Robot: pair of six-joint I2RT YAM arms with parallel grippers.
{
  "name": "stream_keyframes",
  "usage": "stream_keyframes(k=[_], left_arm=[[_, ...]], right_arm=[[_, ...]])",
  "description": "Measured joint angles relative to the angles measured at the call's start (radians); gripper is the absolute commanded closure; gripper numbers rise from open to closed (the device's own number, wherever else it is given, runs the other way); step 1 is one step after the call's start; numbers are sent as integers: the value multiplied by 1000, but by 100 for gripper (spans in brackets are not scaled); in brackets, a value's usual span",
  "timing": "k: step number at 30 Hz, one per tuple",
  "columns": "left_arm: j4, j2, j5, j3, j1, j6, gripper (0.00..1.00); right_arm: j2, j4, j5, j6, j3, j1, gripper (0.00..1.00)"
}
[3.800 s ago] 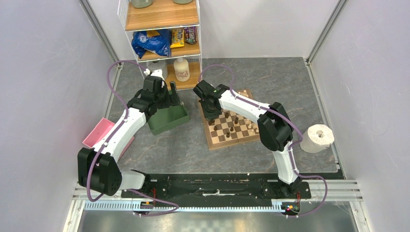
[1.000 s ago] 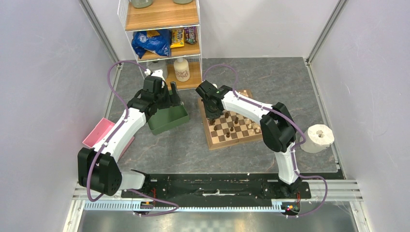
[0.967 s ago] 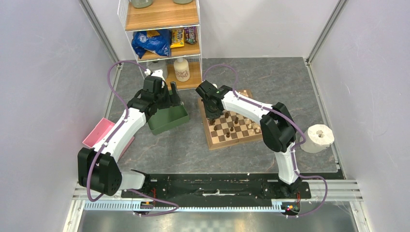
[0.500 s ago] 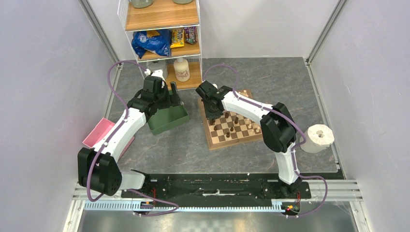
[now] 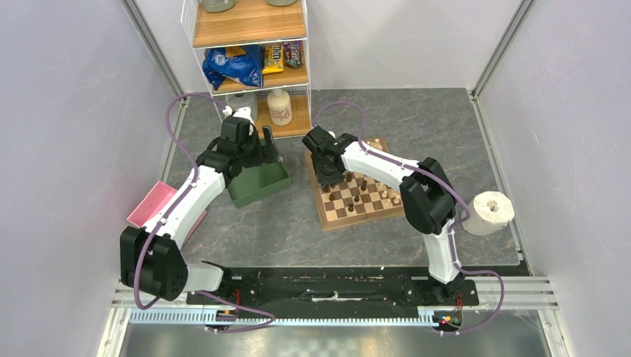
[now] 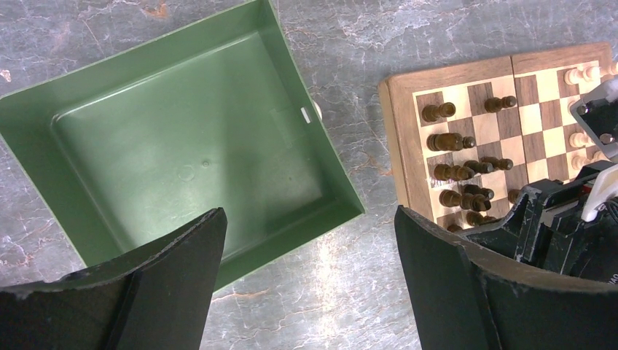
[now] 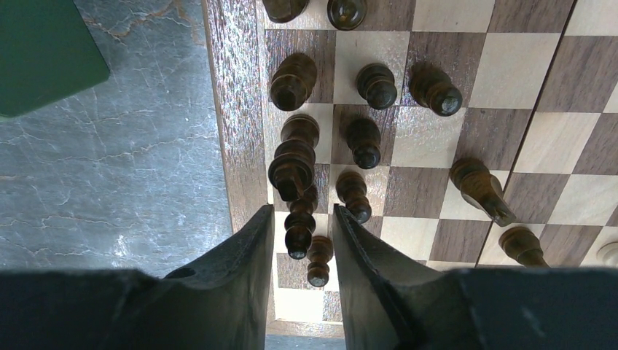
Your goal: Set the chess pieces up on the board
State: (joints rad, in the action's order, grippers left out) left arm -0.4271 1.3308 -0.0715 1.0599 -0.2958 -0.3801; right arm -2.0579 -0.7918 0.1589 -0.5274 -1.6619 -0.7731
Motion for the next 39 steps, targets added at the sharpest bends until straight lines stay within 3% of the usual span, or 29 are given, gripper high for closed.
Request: stream_keyframes(k=[10, 22, 30, 39], left_arm=[[11, 0, 0, 0, 0, 0, 8], [11, 0, 0, -1, 0, 0, 8], [11, 0, -3, -1, 0, 0, 8], [10, -2, -5, -3, 0, 0, 8]], right_arm=[[2, 0, -11, 8, -1, 0, 45], [129, 0, -38, 31, -1, 1, 42], [270, -2, -22, -12, 71, 92, 47], [274, -56, -22, -64, 164, 213, 54]])
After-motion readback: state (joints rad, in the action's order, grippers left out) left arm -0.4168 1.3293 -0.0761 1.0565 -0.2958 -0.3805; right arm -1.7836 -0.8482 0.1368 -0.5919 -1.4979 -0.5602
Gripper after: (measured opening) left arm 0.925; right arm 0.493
